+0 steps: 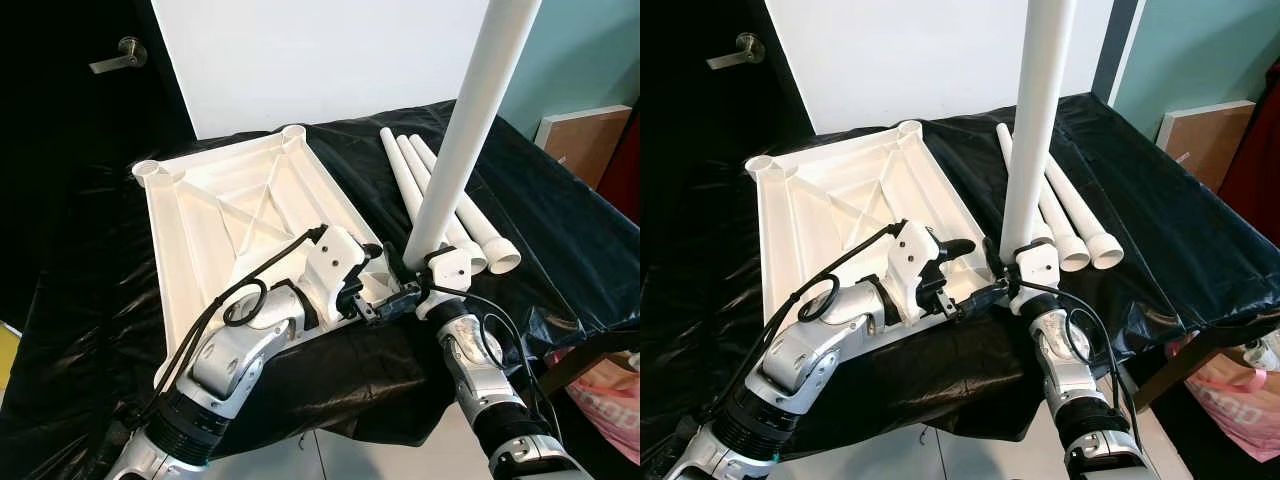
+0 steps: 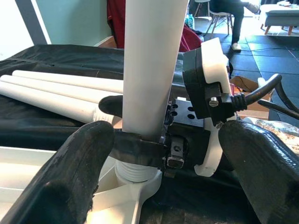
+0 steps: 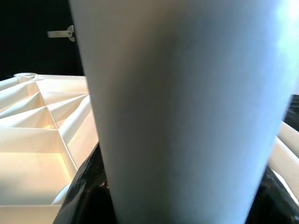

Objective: Building children table

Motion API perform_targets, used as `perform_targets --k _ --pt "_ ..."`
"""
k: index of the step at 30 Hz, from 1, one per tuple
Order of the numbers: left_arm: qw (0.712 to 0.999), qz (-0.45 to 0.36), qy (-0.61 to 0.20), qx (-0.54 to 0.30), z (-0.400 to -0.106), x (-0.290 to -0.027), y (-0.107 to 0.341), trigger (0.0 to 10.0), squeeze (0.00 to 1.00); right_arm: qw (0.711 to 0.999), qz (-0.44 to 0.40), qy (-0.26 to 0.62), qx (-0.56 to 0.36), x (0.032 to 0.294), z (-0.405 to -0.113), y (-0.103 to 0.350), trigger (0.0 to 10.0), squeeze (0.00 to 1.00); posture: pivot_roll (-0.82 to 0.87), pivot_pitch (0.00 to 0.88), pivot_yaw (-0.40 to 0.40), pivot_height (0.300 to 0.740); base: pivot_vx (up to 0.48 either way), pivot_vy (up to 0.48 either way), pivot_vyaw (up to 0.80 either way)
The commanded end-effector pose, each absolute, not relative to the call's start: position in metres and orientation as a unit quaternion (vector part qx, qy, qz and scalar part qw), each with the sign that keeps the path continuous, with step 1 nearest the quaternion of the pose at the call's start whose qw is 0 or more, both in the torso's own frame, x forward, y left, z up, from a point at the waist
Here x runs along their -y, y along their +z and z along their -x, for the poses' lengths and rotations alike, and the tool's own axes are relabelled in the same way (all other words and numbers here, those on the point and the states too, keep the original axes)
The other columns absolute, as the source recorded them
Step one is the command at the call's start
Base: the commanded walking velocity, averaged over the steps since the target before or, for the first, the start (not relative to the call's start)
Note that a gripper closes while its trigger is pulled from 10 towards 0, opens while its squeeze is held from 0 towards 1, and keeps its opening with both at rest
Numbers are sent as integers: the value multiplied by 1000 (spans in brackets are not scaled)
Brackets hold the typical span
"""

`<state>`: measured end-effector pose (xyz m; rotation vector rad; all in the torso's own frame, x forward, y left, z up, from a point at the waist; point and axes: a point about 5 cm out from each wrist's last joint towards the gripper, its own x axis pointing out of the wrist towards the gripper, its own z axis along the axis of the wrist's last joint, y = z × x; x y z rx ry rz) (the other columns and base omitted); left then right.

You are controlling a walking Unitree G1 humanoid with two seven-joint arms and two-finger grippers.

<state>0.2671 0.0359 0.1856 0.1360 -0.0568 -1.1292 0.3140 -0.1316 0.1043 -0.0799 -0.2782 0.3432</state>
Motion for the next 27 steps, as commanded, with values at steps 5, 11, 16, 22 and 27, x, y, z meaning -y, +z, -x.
perform_targets --k 5,11,16,22,27 --pt "835 -71 -546 26 -265 -37 187 10000 0 987 -6 161 7 134 -306 62 10000 0 -156 45 42 740 0 0 0" --pt "834 -71 -546 26 -265 -37 188 10000 0 991 -27 128 -35 138 -315 60 10000 0 -156 45 41 740 0 0 0" --pt "834 -69 -547 26 -265 -37 188 10000 0 991 -29 121 -43 139 -317 61 10000 0 -156 45 41 740 0 0 0" --pt "834 -69 -547 26 -265 -35 188 10000 0 992 -36 108 -62 142 -318 58 10000 0 -160 39 40 740 0 0 0" --pt "833 -68 -549 26 -264 -35 188 10000 0 991 -51 98 -76 142 -319 58 10000 0 -161 39 39 740 0 0 0"
